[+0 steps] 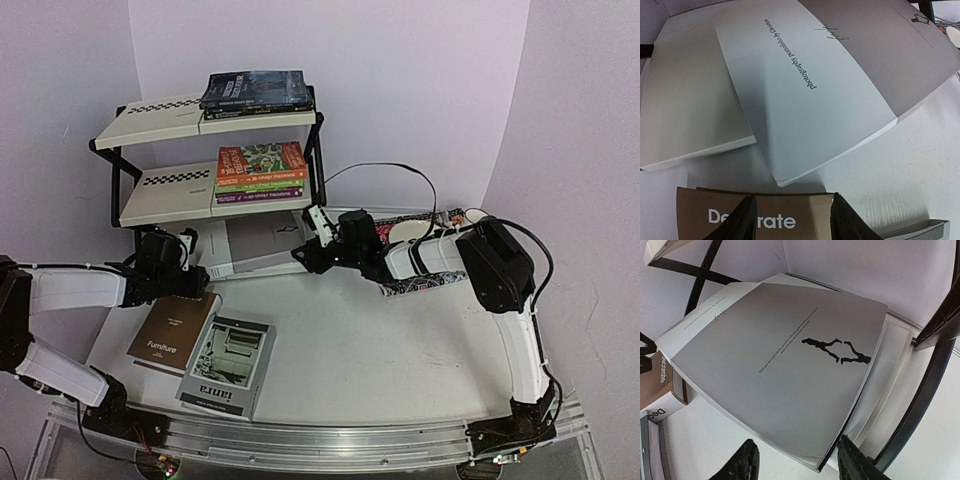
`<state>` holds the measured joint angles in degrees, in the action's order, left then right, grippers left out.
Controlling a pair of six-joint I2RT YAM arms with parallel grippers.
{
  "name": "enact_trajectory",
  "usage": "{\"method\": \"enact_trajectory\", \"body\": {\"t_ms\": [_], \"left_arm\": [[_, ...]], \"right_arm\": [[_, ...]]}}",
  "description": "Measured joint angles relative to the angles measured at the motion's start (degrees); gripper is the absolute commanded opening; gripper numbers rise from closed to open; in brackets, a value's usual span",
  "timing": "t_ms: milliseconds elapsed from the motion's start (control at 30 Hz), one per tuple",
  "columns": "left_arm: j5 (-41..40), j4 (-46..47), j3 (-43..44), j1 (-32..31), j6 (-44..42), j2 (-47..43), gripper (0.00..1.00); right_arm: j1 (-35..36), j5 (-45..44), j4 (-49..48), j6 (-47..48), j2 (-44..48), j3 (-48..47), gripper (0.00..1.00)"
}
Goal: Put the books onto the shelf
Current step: Adjust the book pile on the shelf.
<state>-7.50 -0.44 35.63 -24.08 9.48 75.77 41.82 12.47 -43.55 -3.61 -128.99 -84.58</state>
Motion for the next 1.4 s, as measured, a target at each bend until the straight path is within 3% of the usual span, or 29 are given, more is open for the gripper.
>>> {"method": "enact_trajectory", "body": {"t_ms": [167, 367, 1067, 1400], "left_arm": [[-0.7, 1.5, 1.1, 0.0, -1.0, 2.4, 0.24], [-2.3, 2.4, 3.9, 0.0, -2.4, 6.5, 0.18], [-5.0, 5.0, 8.3, 1.8, -5.6, 13.2, 0.19], [-4.4, 6.1, 10.3, 3.0, -5.4, 15.4, 0.29]], "right_arm": [[0.0, 0.0, 0.0, 0.0, 0.0, 0.0, 0.54], [0.0, 0.0, -0.2, 0.0, 0.0, 0.6, 0.54], [0.0, 0.5, -0.2, -0.6, 0.0, 1.0, 0.49], [0.0, 0.6, -0.2, -0.9, 0.0, 1.0, 0.55]]}}
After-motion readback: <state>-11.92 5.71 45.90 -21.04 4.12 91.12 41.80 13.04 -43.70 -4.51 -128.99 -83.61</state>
